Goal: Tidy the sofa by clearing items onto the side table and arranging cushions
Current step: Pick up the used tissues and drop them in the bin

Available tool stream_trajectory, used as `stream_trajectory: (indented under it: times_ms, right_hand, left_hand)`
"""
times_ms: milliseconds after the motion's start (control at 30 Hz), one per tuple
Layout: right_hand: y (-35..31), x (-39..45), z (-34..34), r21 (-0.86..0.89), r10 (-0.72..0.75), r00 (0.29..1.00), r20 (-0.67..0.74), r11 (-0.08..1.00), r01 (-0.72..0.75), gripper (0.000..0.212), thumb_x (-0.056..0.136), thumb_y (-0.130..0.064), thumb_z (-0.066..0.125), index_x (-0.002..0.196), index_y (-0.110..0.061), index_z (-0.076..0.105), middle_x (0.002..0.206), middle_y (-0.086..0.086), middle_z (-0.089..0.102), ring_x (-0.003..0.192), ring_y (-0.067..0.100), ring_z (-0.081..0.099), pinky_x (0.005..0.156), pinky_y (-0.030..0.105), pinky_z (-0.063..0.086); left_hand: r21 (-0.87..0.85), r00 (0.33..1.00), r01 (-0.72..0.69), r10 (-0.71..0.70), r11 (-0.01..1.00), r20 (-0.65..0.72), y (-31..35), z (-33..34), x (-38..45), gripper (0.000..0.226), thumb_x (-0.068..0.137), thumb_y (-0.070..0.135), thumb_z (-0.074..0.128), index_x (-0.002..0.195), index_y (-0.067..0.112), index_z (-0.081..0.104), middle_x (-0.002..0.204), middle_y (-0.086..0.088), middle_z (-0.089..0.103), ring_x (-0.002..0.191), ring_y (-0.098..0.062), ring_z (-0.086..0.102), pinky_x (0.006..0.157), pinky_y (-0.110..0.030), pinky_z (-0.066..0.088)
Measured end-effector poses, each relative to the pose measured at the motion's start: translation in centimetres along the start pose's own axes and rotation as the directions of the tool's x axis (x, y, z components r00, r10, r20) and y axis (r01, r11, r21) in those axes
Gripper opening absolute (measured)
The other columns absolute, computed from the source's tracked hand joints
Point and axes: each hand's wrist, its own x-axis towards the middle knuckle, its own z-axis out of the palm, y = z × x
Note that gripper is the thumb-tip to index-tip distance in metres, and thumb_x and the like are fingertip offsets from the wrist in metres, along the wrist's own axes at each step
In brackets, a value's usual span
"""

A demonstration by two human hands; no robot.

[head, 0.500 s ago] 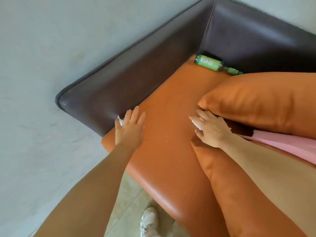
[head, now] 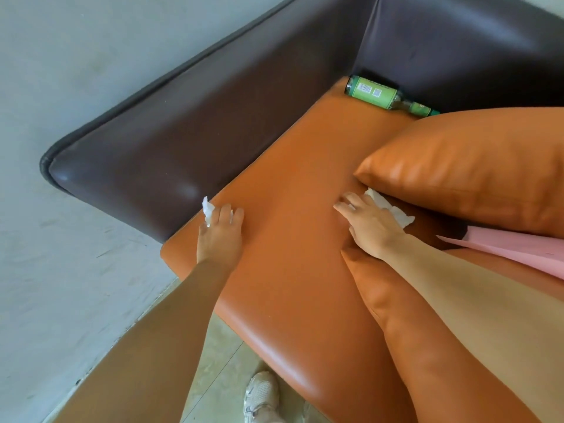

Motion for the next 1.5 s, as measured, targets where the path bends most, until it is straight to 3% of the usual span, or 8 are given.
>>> stream_trajectory:
  times_ms: [200, 333, 467, 733, 933, 1200, 1367, 1500]
  right_hand:
    - [-1.0, 0.1, 0.2, 0.065, -0.134, 0.989, -0.061, 0.988, 0.137, 0.055, 0.086, 0.011, 0.044, 0.134, -0.014, 0.048, 0.144, 0.003, 0.035, 0.127, 0.024, 0.038, 0.087, 0.035, 0.044]
    - [-2.1, -0.7, -0.1, 0.065, -0.216, 0.974, -0.063, 0.973, 0.22, 0.051, 0.083, 0.017, 0.045, 0.125, -0.01, 0.056, 0.135, 0.004, 0.042, 0.122, 0.018, 0.043, 0.069, 0.027, 0.036]
    - [-3.1, -1.8, -1.6, 0.009, -0.278, 0.937, -0.211, 0.958, 0.287, 0.048, 0.051, 0.022, 0.073, 0.086, -0.012, 0.07, 0.097, 0.005, 0.062, 0.085, 0.022, 0.065, 0.052, 0.022, 0.029]
    - [-3.6, -5.4, -8.7, 0.137, -0.262, 0.94, -0.218, 0.945, 0.296, 0.037, 0.077, 0.017, 0.051, 0.105, -0.004, 0.062, 0.117, 0.009, 0.052, 0.105, 0.025, 0.052, 0.066, 0.045, 0.053]
    - [-2.7, -10.3, -14.8, 0.107, -0.288, 0.906, -0.308, 0.936, 0.334, 0.035, 0.069, 0.017, 0.062, 0.095, -0.006, 0.063, 0.11, 0.01, 0.057, 0.092, 0.027, 0.058, 0.052, 0.034, 0.05]
    - [-0.3, -17.9, -20.5, 0.06, -0.215, 0.896, -0.387, 0.964, 0.258, 0.037, 0.068, 0.017, 0.066, 0.098, -0.005, 0.064, 0.108, 0.012, 0.057, 0.088, 0.028, 0.058, 0.046, 0.04, 0.051]
    - [1.3, -24.3, -22.0, 0.042, -0.045, 0.883, -0.467, 0.996, 0.073, 0.05, 0.064, 0.016, 0.07, 0.108, -0.006, 0.064, 0.111, 0.014, 0.06, 0.09, 0.031, 0.061, 0.049, 0.041, 0.055]
    - [2.3, -29.7, -22.6, 0.031, 0.023, 0.912, -0.409, 0.999, -0.012, 0.042, 0.078, 0.01, 0.061, 0.118, -0.006, 0.059, 0.126, 0.014, 0.052, 0.111, 0.033, 0.051, 0.075, 0.048, 0.054]
  left_hand:
    - [-0.029, 0.969, -0.19, 0.182, 0.981, -0.167, 1.0, -0.3, 0.2, 0.045, 0.051, -0.006, 0.087, 0.087, 0.008, 0.065, 0.091, -0.009, 0.065, 0.084, -0.029, 0.066, 0.06, -0.034, 0.054]
    - [-0.056, 0.943, -0.284, 0.269, 0.957, -0.195, 2.2, -1.7, -0.3, 0.045, 0.048, -0.002, 0.091, 0.084, 0.009, 0.066, 0.085, -0.006, 0.064, 0.079, -0.026, 0.066, 0.058, -0.03, 0.054]
    - [-0.088, 0.924, -0.338, 0.312, 0.937, -0.222, 3.0, -4.4, -1.2, 0.04, 0.053, 0.003, 0.091, 0.083, 0.01, 0.066, 0.083, -0.003, 0.064, 0.078, -0.023, 0.066, 0.06, -0.028, 0.055]
    - [-0.174, 0.886, -0.425, 0.369, 0.888, -0.28, 5.3, -13.3, -2.7, 0.034, 0.062, 0.007, 0.089, 0.088, 0.008, 0.067, 0.086, -0.004, 0.064, 0.078, -0.024, 0.065, 0.056, -0.029, 0.054]
    - [-0.114, 0.811, -0.545, 0.488, 0.83, -0.323, 8.3, -20.8, -4.4, 0.031, 0.065, 0.006, 0.087, 0.088, 0.007, 0.066, 0.088, -0.006, 0.064, 0.078, -0.027, 0.064, 0.057, -0.032, 0.052]
    - [-0.074, 0.703, -0.67, 0.601, 0.738, -0.38, 13.2, -28.7, -6.1, 0.028, 0.069, 0.008, 0.085, 0.088, 0.007, 0.065, 0.09, -0.006, 0.066, 0.081, -0.028, 0.064, 0.057, -0.031, 0.046]
    - [-0.079, 0.59, -0.783, 0.696, 0.617, -0.41, 17.1, -32.2, -8.0, 0.027, 0.069, 0.006, 0.083, 0.09, 0.005, 0.066, 0.091, -0.008, 0.066, 0.083, -0.03, 0.064, 0.061, -0.034, 0.05]
    - [-0.036, 0.498, -0.848, 0.769, 0.53, -0.4, 20.4, -33.3, -10.2, 0.024, 0.071, 0.008, 0.08, 0.089, 0.004, 0.066, 0.089, -0.012, 0.067, 0.08, -0.033, 0.064, 0.06, -0.039, 0.055]
